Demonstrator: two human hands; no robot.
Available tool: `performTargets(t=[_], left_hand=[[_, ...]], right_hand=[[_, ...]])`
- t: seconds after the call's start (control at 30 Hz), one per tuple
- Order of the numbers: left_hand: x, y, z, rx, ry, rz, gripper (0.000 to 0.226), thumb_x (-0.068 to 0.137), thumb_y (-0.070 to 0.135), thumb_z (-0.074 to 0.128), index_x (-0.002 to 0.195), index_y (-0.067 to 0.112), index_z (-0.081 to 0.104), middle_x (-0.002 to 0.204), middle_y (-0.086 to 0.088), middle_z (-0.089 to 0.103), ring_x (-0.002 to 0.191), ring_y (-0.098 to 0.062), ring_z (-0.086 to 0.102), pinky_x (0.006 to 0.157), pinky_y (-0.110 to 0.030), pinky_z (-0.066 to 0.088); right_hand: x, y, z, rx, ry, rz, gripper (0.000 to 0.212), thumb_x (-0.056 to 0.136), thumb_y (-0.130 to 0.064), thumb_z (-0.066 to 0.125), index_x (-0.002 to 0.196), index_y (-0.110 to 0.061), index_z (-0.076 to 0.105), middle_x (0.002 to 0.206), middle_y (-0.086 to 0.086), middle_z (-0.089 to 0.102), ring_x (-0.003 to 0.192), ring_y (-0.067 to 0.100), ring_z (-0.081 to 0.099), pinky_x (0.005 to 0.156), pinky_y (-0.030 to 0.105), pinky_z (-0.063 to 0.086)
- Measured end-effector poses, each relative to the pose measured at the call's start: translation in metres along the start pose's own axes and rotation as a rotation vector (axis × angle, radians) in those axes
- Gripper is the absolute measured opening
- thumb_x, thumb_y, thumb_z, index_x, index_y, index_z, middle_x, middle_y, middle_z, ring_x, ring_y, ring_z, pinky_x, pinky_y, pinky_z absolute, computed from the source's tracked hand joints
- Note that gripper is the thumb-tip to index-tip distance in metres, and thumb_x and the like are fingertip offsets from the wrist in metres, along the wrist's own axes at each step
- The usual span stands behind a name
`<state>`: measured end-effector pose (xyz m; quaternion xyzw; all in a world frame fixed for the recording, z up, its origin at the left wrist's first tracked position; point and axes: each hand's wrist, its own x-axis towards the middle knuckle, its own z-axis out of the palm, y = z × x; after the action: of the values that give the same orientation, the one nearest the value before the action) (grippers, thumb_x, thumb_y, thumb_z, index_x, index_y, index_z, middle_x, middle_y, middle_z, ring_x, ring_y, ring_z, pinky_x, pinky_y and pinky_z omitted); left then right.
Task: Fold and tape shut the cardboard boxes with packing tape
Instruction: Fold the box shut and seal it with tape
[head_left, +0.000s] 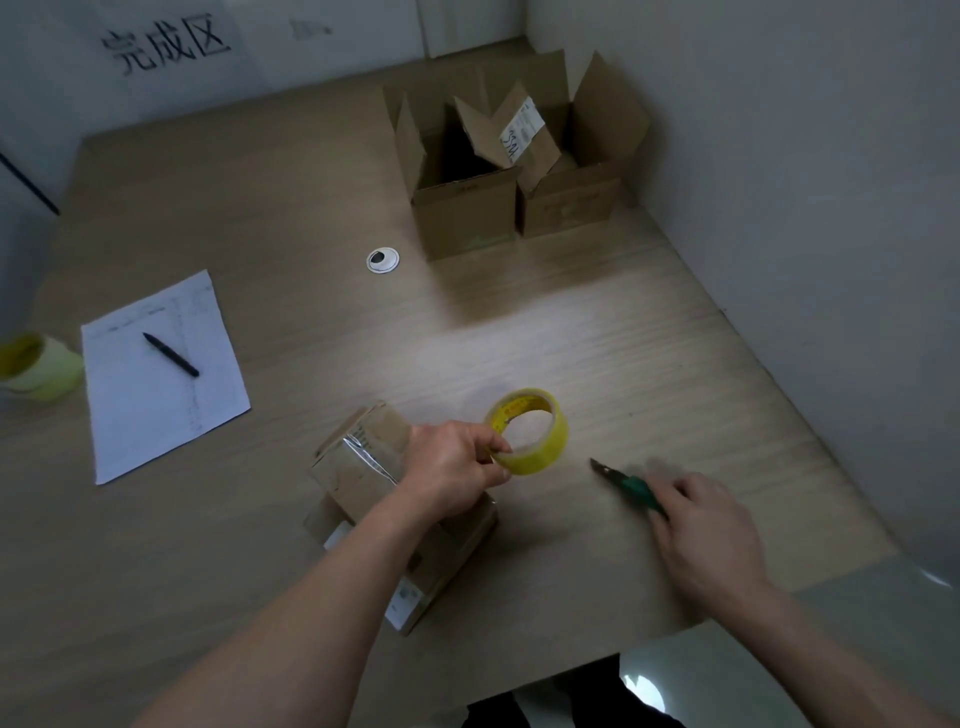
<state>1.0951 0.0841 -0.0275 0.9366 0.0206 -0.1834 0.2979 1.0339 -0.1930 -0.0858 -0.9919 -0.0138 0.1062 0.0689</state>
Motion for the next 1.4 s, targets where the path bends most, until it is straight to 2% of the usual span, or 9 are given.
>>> performTargets(t=[0.1, 0.2, 0.33, 0.47, 0.63, 0.83, 1.17, 1.3, 1.4], left_hand=[[0.001, 0.001, 0.002, 0.005, 0.016, 0.012, 0.022, 0.075, 0.030, 0.080, 0.096, 0.032, 0.075, 0.061, 0.018, 0.055, 0.084, -0.010, 0.064, 0.098, -0.034, 0.041], [0.002, 0.001, 0.002, 0.057, 0.012, 0.026, 0.023, 0.076, 0.032, 0.078, 0.098, 0.034, 0.075, 0.065, 0.017, 0.057, 0.085, -0.008, 0.064, 0.099, -0.031, 0.039], [-0.001, -0.002, 0.000, 0.051, 0.039, 0.083, 0.023, 0.074, 0.031, 0.078, 0.097, 0.035, 0.075, 0.065, 0.014, 0.059, 0.080, -0.009, 0.065, 0.088, -0.027, 0.042], [-0.006, -0.013, 0.002, 0.016, 0.072, 0.145, 0.029, 0.075, 0.034, 0.079, 0.103, 0.033, 0.070, 0.076, 0.011, 0.069, 0.079, -0.009, 0.064, 0.087, -0.026, 0.040], [-0.013, -0.026, 0.007, 0.024, 0.145, 0.219, 0.021, 0.081, 0.031, 0.068, 0.096, 0.022, 0.056, 0.077, 0.010, 0.062, 0.079, -0.016, 0.057, 0.093, -0.040, 0.037], [-0.045, -0.042, 0.029, 0.428, 0.189, 0.138, 0.049, 0.075, 0.073, 0.041, 0.096, 0.029, 0.049, 0.104, 0.002, 0.051, 0.114, -0.021, 0.035, 0.112, -0.055, 0.016], [-0.045, -0.052, 0.033, 0.328, 0.210, 0.204, 0.037, 0.070, 0.060, 0.045, 0.086, 0.030, 0.030, 0.091, 0.008, 0.031, 0.112, -0.021, 0.037, 0.115, -0.059, 0.005], [-0.043, -0.052, 0.026, 0.349, 0.139, 0.241, 0.036, 0.069, 0.057, 0.047, 0.087, 0.032, 0.029, 0.094, 0.007, 0.035, 0.114, -0.020, 0.036, 0.116, -0.058, -0.001], [-0.042, -0.051, 0.023, 0.367, 0.073, 0.252, 0.033, 0.070, 0.058, 0.048, 0.086, 0.035, 0.031, 0.095, 0.009, 0.035, 0.116, -0.017, 0.033, 0.117, -0.057, -0.004]], right_hand=[[0.011, 0.000, -0.012, 0.045, 0.115, -0.062, 0.055, 0.083, -0.042, 0.066, 0.134, -0.023, 0.058, 0.128, 0.007, 0.057, 0.116, 0.031, 0.053, 0.091, 0.040, 0.042], [0.027, -0.044, -0.034, 0.258, 0.381, -0.410, 0.064, 0.075, -0.043, 0.070, 0.132, -0.015, 0.059, 0.131, 0.008, 0.057, 0.122, 0.028, 0.051, 0.097, 0.042, 0.040], [0.051, -0.098, -0.051, 0.107, 0.211, -0.698, 0.067, 0.073, -0.043, 0.074, 0.133, -0.020, 0.056, 0.113, 0.003, 0.069, 0.109, 0.024, 0.063, 0.101, 0.046, 0.043], [0.065, -0.112, -0.049, 0.102, -0.096, -0.667, 0.051, 0.091, -0.045, 0.054, 0.138, -0.032, 0.041, 0.107, 0.000, 0.072, 0.091, 0.030, 0.067, 0.092, 0.035, 0.043], [0.071, -0.117, -0.033, 0.130, -0.181, -0.670, 0.062, 0.087, -0.035, 0.059, 0.143, -0.041, 0.032, 0.118, -0.003, 0.067, 0.102, 0.027, 0.064, 0.083, 0.033, 0.048], [0.079, -0.119, -0.023, 0.156, -0.337, -0.701, 0.031, 0.096, -0.033, 0.050, 0.126, -0.033, 0.057, 0.117, 0.000, 0.057, 0.110, 0.020, 0.054, 0.091, 0.031, 0.041], [0.088, -0.127, -0.035, 0.552, -0.628, -0.466, 0.015, 0.087, -0.018, 0.069, 0.091, -0.032, 0.065, 0.080, -0.002, 0.065, 0.068, 0.015, 0.065, 0.062, 0.030, 0.056], [0.092, -0.141, -0.042, 0.004, -0.477, -0.672, 0.011, 0.089, -0.038, 0.061, 0.094, -0.029, 0.064, 0.094, -0.002, 0.069, 0.086, 0.021, 0.064, 0.066, 0.026, 0.040], [0.097, -0.153, -0.042, -0.257, -0.323, -0.634, 0.019, 0.088, -0.031, 0.054, 0.102, -0.022, 0.065, 0.103, 0.006, 0.068, 0.097, 0.030, 0.064, 0.073, 0.030, 0.049]])
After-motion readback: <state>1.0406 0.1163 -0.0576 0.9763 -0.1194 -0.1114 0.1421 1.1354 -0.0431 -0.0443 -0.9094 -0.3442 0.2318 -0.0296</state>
